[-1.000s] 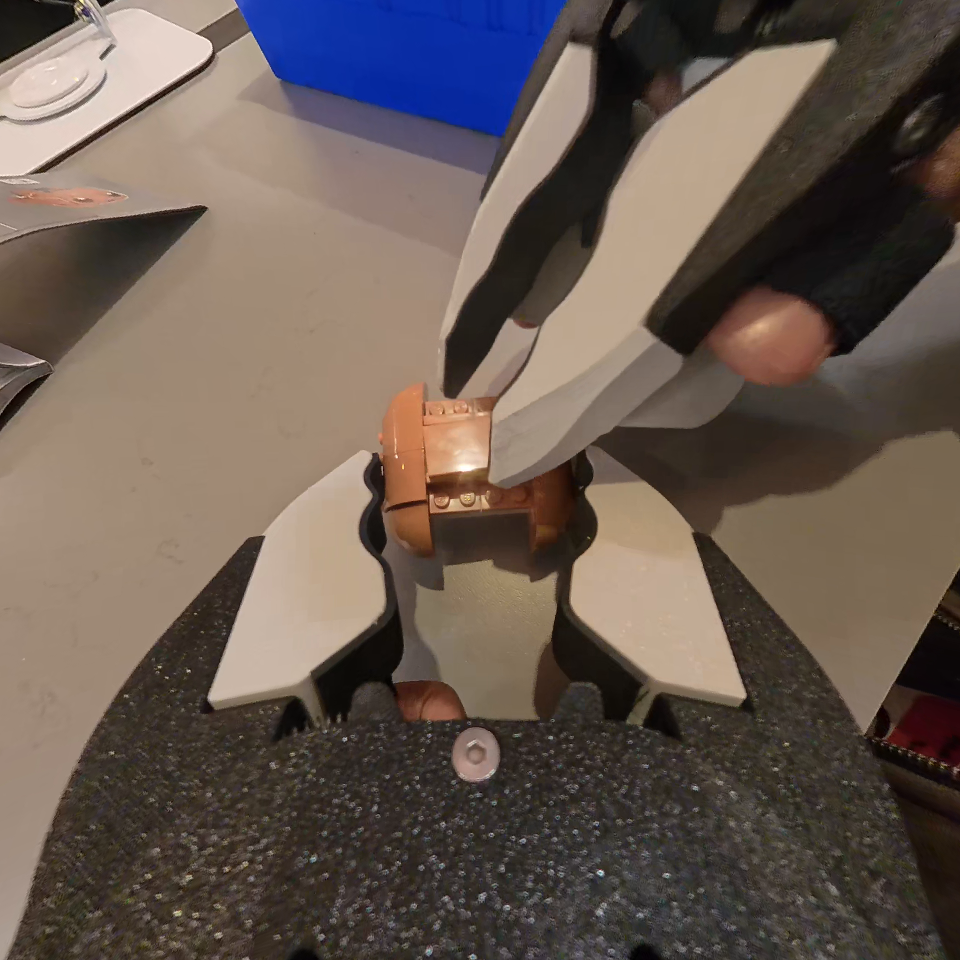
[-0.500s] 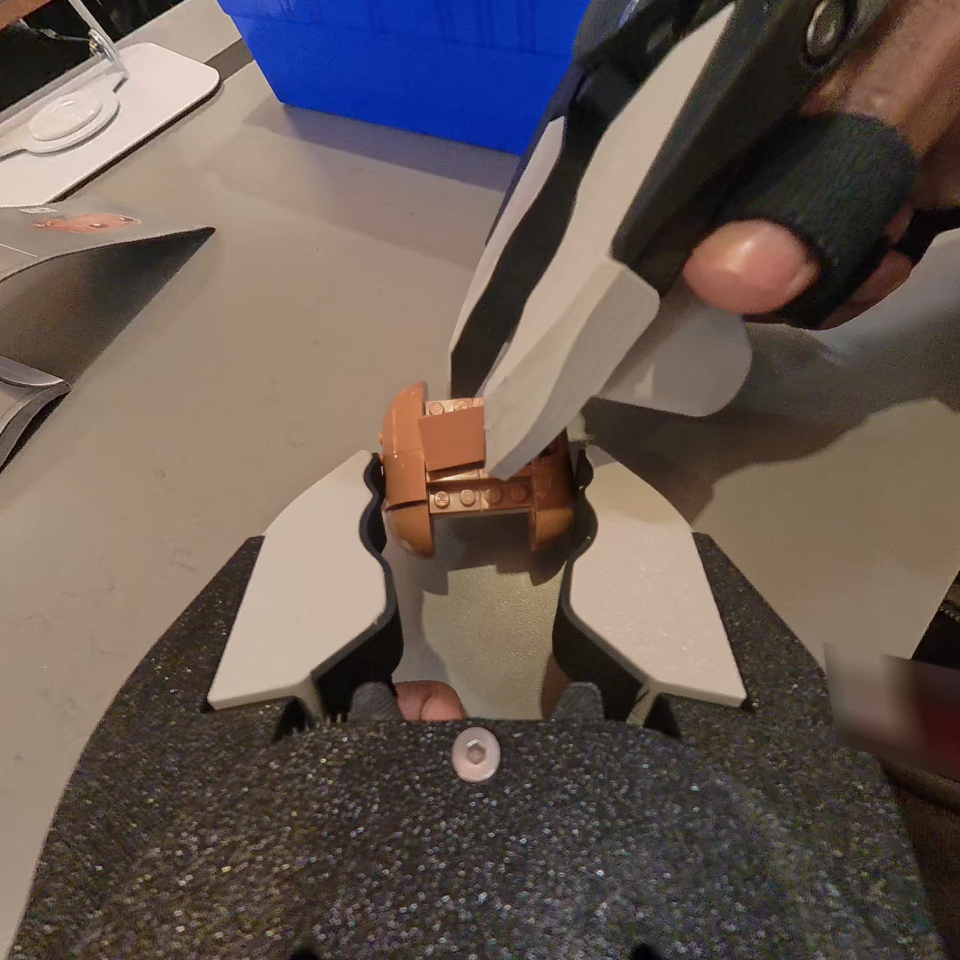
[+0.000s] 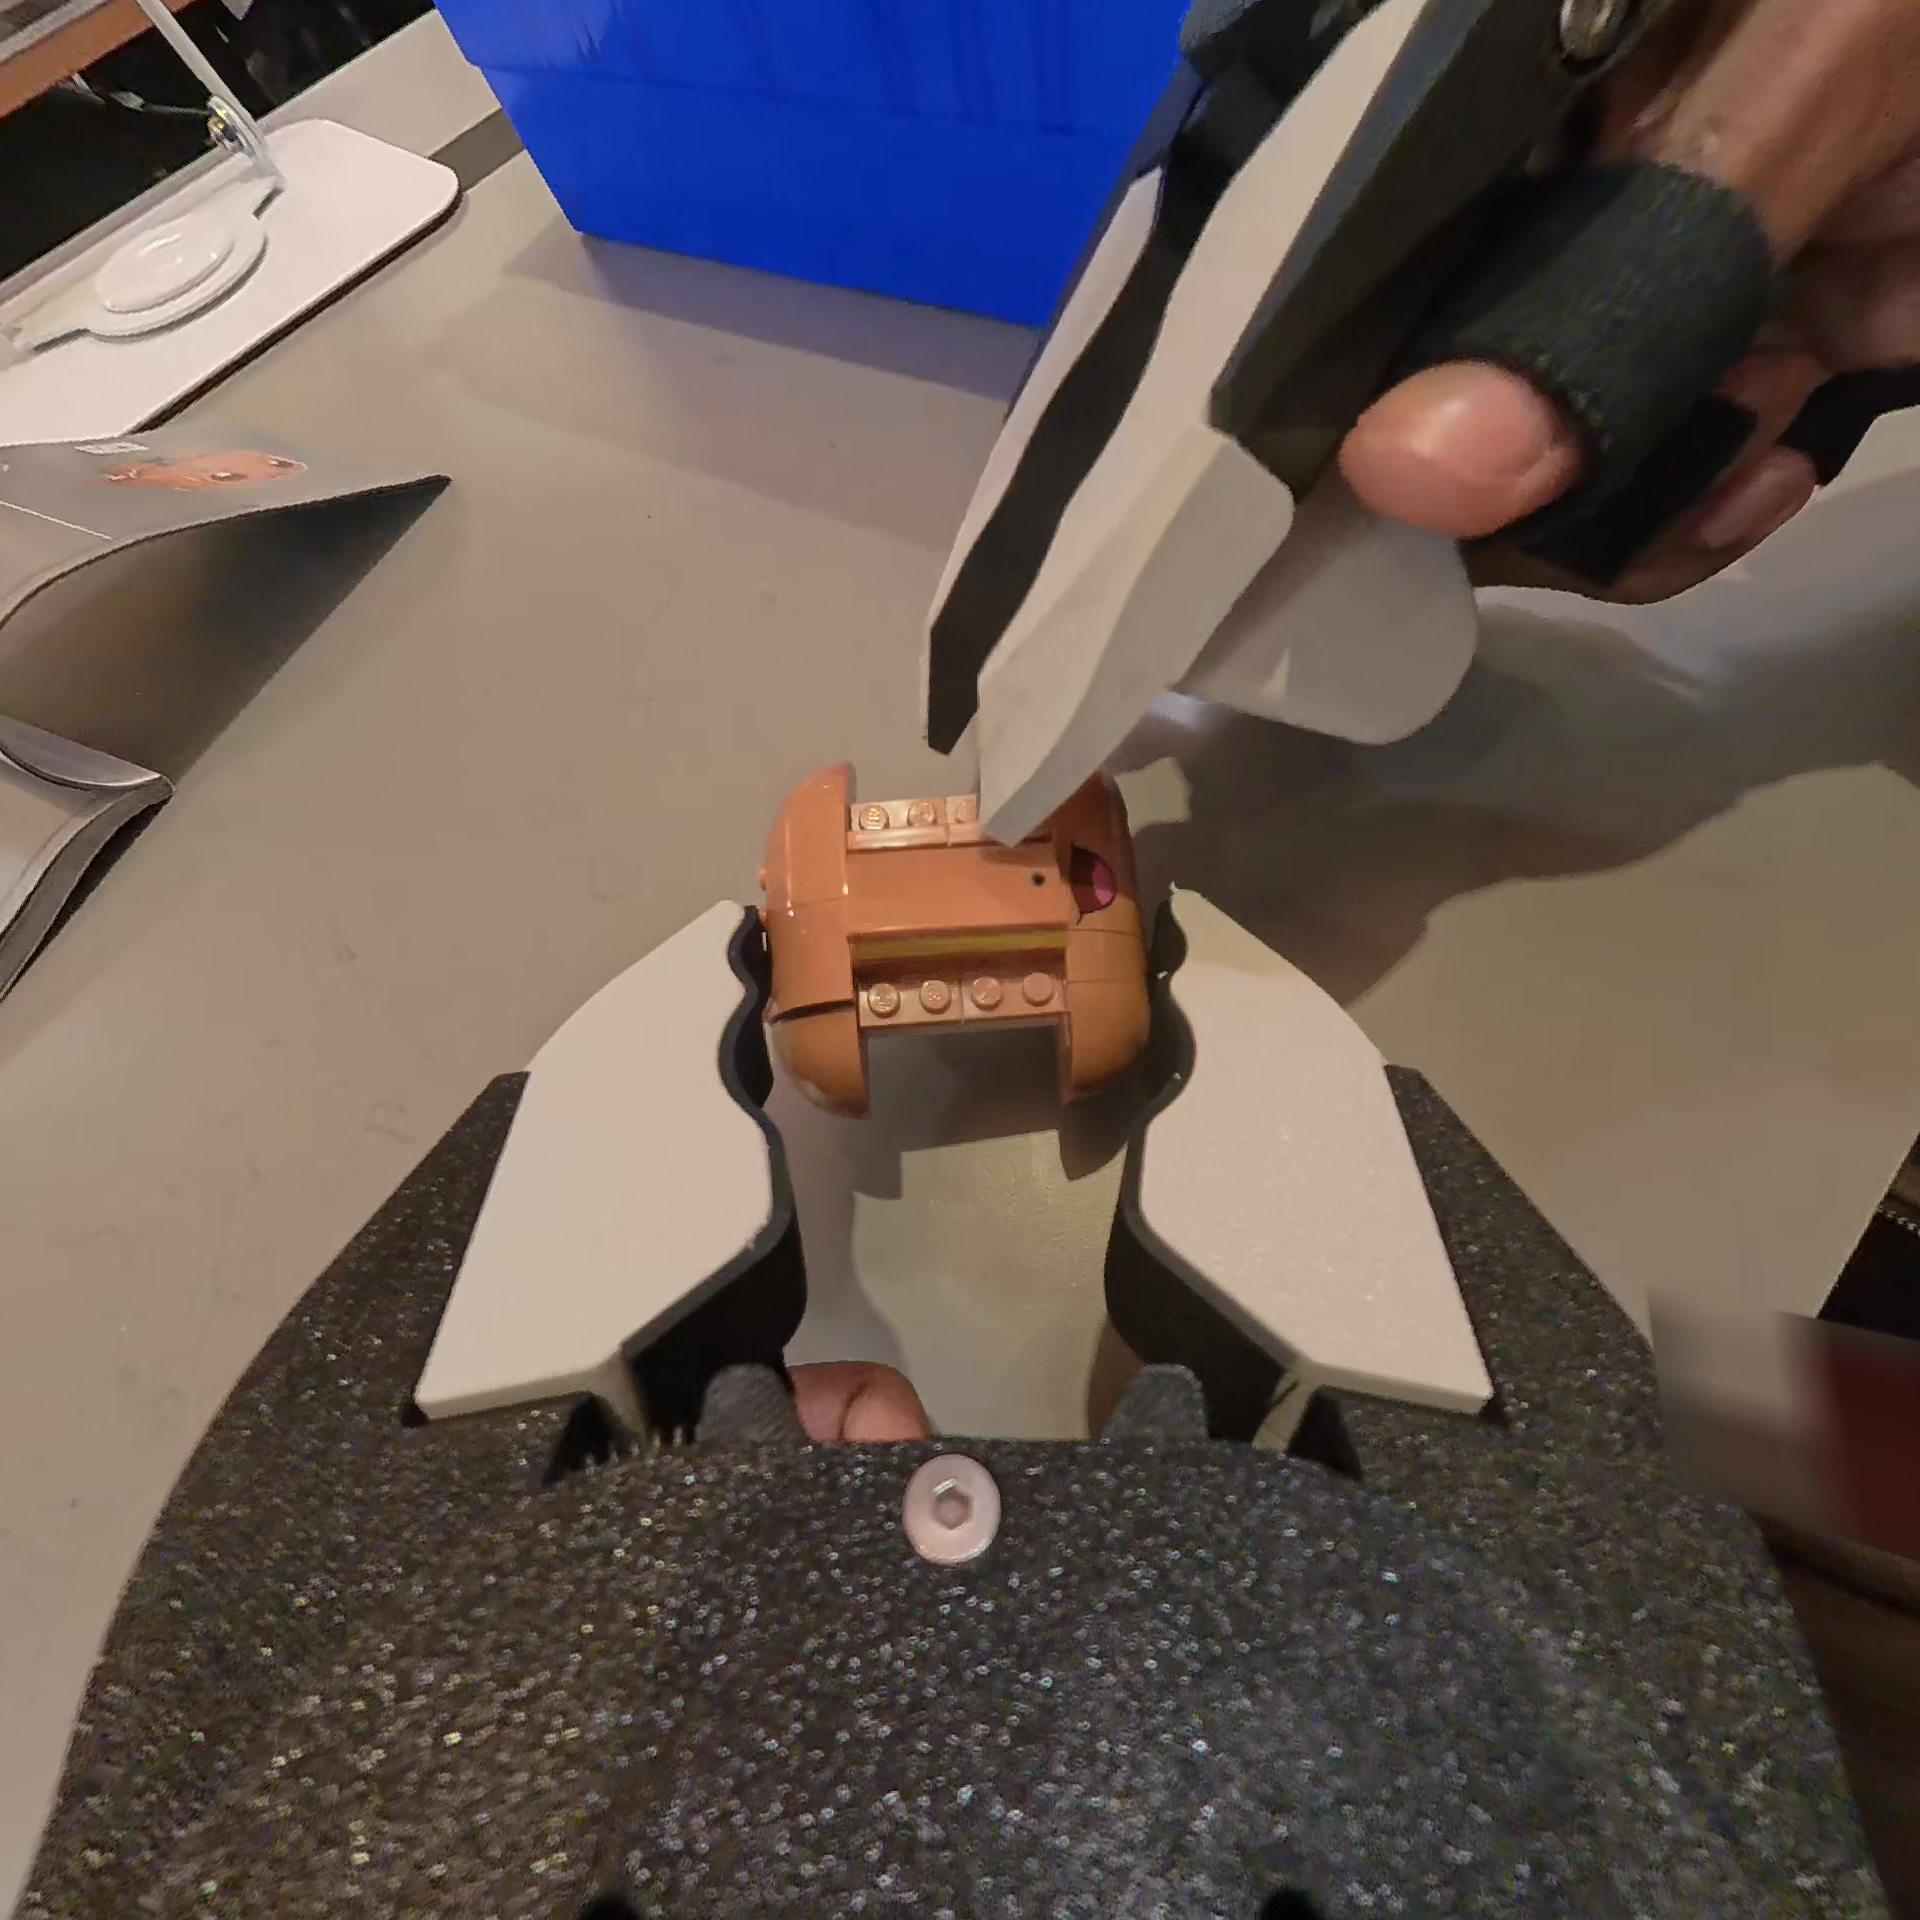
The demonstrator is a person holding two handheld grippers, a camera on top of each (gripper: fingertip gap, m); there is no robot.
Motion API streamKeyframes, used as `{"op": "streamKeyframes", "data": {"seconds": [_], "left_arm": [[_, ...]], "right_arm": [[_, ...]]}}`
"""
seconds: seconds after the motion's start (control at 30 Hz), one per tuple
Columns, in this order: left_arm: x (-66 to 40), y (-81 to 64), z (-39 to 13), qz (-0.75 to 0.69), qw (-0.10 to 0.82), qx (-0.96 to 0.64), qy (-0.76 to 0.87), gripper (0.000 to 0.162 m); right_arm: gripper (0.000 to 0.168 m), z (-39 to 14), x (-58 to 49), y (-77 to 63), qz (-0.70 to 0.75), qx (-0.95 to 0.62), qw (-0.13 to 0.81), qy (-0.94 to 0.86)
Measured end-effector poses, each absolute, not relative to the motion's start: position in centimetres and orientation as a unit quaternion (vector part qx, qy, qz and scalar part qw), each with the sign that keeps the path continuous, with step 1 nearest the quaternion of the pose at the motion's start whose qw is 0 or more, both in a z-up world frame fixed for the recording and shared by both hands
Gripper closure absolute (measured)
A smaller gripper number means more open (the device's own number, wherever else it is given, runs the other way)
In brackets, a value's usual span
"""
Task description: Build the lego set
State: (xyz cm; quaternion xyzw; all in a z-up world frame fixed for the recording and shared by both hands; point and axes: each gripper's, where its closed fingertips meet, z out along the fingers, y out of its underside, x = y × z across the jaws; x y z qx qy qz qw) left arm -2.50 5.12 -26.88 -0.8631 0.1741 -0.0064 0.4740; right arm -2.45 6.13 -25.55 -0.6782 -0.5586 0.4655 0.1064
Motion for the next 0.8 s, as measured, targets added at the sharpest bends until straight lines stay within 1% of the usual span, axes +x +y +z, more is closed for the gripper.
{"op": "streamKeyframes", "data": {"seconds": [0.23, 0.47, 0.8], "left_arm": [[-2.5, 5.0, -26.9, -0.004, 0.473, -0.863, 0.175, 0.091], [-2.3, 5.0, -26.8, -0.002, 0.474, -0.863, 0.178, 0.091], [-2.2, 4.8, -26.7, -0.002, 0.476, -0.86, 0.181, 0.091]], "right_arm": [[0.125, -25.0, -2.6, 6.1, 0.469, -0.67, 0.117, -0.563], [0.107, -25.8, -2.8, 4.5, 0.442, -0.657, 0.11, -0.6], [0.11, -26.0, -2.8, 5.0, 0.445, -0.668, 0.108, -0.587]]}}
